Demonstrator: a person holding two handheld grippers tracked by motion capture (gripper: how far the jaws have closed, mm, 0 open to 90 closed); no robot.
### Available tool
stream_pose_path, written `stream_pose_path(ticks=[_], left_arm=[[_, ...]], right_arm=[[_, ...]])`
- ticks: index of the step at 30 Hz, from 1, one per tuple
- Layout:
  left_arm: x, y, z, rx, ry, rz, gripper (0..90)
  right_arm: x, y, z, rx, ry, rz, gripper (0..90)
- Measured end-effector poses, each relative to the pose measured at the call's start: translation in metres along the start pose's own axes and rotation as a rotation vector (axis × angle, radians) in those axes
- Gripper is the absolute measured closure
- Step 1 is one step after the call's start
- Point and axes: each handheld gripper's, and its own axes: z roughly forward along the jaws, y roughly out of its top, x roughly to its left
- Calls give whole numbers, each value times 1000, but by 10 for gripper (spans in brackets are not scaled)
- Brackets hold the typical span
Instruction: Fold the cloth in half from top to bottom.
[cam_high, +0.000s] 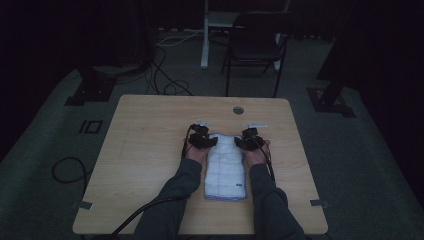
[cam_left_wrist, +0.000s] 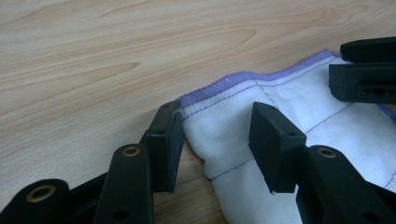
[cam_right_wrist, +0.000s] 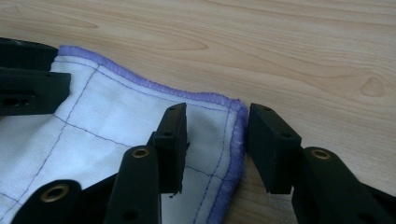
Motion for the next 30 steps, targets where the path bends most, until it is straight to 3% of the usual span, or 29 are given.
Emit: stream_pose_path(ticks=[6, 9, 15, 21, 30], left_arm=[[-2, 1, 0, 17, 28, 30, 592], [-3, 1, 0, 23, 27, 35, 658], [-5, 1, 0, 37, 5, 38, 815], [-6, 1, -1, 44, 0, 38, 856], [-4, 3, -4, 43, -9, 33, 864]], right_arm=[[2, 0, 0, 4, -25, -12, 551], [5, 0, 0, 15, -20, -38, 642], [8, 1, -1, 28, 14, -15, 797], [5, 3, -1, 45, 45, 14, 840], [5, 4, -3, 26, 46, 8, 844]])
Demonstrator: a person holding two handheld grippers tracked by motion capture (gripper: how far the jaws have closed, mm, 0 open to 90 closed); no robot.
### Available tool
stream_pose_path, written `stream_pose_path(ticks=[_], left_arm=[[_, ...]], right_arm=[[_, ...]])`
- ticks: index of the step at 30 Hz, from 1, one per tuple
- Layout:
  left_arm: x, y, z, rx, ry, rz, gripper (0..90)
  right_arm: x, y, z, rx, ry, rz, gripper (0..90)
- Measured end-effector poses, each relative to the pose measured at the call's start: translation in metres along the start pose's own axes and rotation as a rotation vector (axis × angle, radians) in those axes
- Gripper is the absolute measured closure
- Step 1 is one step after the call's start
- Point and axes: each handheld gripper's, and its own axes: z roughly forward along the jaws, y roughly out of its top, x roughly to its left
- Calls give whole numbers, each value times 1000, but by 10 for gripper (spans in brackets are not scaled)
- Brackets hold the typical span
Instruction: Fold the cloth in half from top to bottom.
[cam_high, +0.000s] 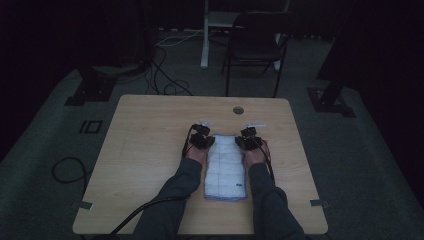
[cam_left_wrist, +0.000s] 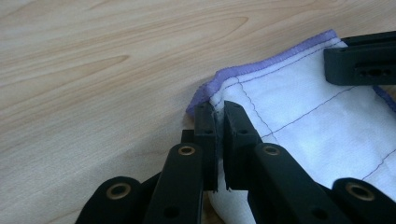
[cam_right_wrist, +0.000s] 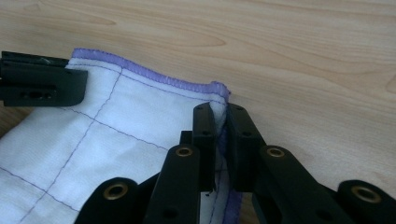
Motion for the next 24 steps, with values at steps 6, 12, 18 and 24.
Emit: stream_pose_path(ticks=[6, 12, 18, 24], left_arm=[[-1, 7, -8, -40, -8, 8, 865], [-2, 11, -15, -71, -23, 8, 864], [-5, 17, -22, -99, -37, 20, 864], [-9, 23, -31, -128, -49, 33, 864]], right_arm=[[0, 5, -7, -26, 0, -11, 844], [0, 8, -14, -53, 2, -17, 844], [-2, 10, -22, -76, 2, -20, 843], [-2, 13, -29, -98, -2, -29, 844]])
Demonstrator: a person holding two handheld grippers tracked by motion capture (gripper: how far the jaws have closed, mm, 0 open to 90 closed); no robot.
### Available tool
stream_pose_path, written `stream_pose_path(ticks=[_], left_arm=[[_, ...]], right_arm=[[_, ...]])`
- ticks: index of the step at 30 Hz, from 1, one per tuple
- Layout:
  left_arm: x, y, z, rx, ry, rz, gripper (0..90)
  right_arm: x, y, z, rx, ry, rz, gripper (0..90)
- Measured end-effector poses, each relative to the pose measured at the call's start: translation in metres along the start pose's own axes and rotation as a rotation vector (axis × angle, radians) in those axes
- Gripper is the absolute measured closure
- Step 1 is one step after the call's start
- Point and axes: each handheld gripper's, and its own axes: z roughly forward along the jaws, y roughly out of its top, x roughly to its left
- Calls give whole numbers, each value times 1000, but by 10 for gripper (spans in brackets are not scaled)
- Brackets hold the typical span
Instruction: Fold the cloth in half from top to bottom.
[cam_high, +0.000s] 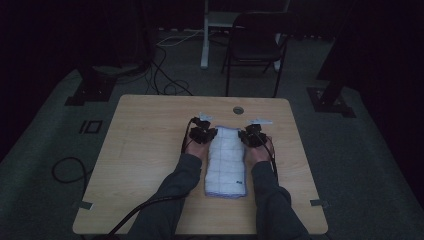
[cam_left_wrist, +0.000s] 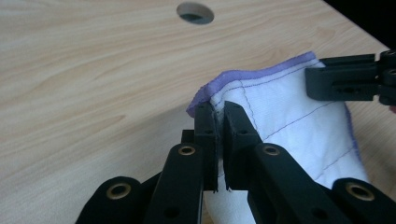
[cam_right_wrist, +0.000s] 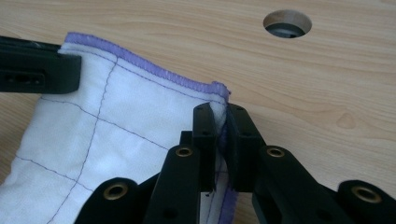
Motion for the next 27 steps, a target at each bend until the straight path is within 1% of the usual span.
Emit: stream_pose_path(ticks=[8, 14, 16, 19, 27], left_arm=[[-3, 7, -9, -28, -13, 23, 864], [-6, 10, -17, -43, -15, 45, 864], [-7, 11, -20, -50, -16, 44, 863], [-7, 10, -23, -60, -16, 44, 863], [-7, 2, -38, -90, -28, 44, 863]], right_arm=[[0, 4, -12, -35, 9, -5, 844], [1, 6, -22, -60, 15, -20, 844], [3, 6, -26, -71, 18, -28, 843], [6, 6, -31, -82, 22, -42, 843], [15, 4, -41, -100, 38, -66, 843]])
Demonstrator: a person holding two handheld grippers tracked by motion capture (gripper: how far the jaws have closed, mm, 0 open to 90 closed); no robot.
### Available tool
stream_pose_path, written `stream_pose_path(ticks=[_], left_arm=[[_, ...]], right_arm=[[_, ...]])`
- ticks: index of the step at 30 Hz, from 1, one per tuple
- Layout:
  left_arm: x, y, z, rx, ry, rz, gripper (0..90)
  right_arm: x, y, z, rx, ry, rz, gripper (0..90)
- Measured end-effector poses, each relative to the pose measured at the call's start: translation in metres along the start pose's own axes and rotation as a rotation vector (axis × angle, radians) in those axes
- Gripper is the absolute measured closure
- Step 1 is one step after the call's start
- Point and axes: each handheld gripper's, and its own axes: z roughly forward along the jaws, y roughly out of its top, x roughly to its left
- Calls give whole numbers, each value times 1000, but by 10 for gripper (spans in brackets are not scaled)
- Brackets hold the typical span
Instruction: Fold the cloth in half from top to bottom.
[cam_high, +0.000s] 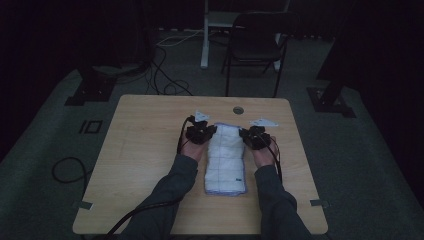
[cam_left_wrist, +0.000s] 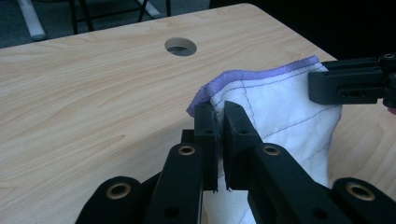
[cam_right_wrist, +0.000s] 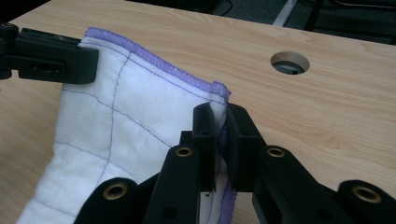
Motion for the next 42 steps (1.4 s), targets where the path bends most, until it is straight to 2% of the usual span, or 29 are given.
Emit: stream_pose_path(ticks=[13, 42], left_arm=[[-5, -12, -20, -31, -21, 3, 862], [-22, -41, -49, -66, -81, -18, 862]], right_arm=[[14, -6, -17, -32, 23, -18, 842], [27, -30, -40, -54, 58, -29, 842]])
